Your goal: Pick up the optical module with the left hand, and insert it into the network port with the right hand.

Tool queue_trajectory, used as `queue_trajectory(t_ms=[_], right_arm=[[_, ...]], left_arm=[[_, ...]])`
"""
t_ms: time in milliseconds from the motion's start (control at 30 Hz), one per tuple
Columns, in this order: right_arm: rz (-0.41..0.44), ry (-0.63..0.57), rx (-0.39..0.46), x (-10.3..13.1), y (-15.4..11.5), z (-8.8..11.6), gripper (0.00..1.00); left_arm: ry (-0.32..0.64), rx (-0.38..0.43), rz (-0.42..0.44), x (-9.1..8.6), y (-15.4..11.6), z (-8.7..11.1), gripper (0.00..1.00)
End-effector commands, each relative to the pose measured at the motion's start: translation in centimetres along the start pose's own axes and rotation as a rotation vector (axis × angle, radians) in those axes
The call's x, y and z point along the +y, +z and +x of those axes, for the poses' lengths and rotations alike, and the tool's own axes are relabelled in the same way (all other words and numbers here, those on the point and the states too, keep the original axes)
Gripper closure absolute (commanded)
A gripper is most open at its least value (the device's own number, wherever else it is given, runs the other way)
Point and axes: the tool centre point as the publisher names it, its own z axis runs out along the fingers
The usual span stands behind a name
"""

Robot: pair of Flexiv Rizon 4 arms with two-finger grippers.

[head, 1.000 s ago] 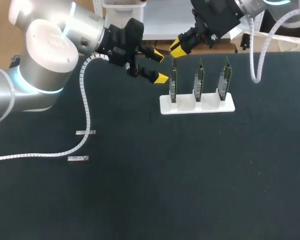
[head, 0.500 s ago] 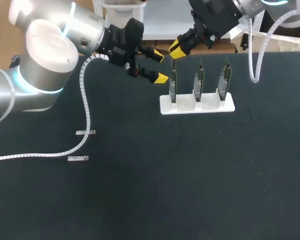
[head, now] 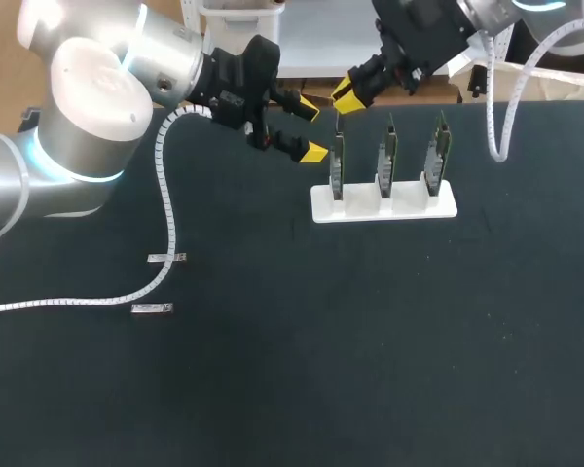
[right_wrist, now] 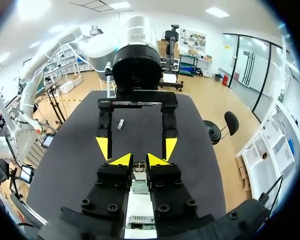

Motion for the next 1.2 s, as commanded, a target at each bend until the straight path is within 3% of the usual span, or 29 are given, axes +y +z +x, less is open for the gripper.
queue_trajectory(t_ms=[33, 1200], right_arm=[[0.002, -0.001, -0.001, 0.21, 0.07, -0.01, 1.0], [0.012, 0.001, 0.006, 0.74, 0.12, 0.07, 1.0]], left_arm=[[-0.002, 0.006, 0.002, 0.15, 0.07, -0.11, 0.0], [-0.002, 0.006, 0.002, 0.15, 0.07, -0.11, 0.0]])
